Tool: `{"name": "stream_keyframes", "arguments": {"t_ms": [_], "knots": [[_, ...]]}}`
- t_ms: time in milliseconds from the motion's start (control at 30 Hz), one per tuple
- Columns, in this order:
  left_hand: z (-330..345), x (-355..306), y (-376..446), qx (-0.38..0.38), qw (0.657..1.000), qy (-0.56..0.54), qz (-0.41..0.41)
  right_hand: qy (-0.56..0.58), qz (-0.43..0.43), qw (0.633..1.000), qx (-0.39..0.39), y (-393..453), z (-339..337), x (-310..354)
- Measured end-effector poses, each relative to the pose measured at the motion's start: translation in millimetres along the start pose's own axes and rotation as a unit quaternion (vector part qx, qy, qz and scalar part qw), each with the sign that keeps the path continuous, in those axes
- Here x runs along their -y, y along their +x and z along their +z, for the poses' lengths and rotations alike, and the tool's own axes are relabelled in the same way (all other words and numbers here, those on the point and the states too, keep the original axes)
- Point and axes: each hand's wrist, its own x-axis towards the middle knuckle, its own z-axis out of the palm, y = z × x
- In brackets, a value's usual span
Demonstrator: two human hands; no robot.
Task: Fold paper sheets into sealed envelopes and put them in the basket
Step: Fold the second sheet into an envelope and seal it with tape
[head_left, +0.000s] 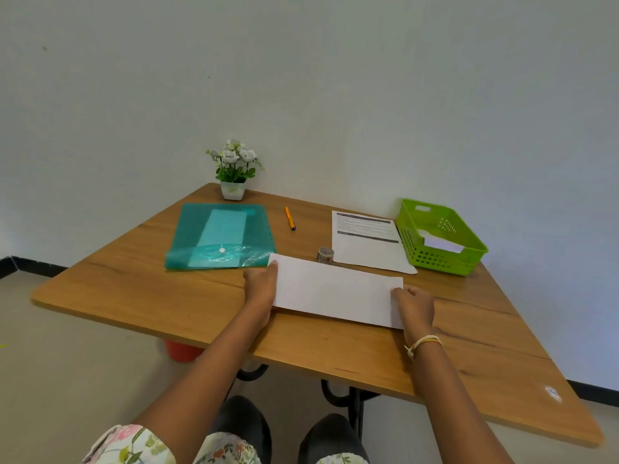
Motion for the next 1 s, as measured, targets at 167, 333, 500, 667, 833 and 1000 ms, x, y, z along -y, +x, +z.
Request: {"name": "stream_keyframes", "arguments": {"t_ms": [167,333,500,667,833,1000], "knots": [[1.8,4.8,5.0,-0.055,0.969,0.182,0.158,-0.028,-0.013,1.0,-0.004,3.8,2.4,-3.3],[-9.4,9.0,15.5,-0.087,0.903,0.336,0.254,-0.103,-0.06,0.993,-0.017,7.9,6.7,-8.9],[-13.3,10.9,25.9,-0.11,0.834,0.462,0.279,-0.254,-0.142,0.957,-0.007,11.0,16.4,-14.2],[-6.5,13.9,25.3,-0.132,0.717,0.604,0.322,-0.326,-0.136,0.935,-0.03,17.5,27.1,-11.0],[2.2,16.5,23.5,-0.02,0.681,0.549,0.485,-0.343,-0.119,0.929,-0.069,13.6,38.3,-7.7],[2.2,27.2,32.0,0.117,0.707,0.559,0.416,-0.371,-0.239,0.893,-0.092,5.0,63.6,4.6]]}}
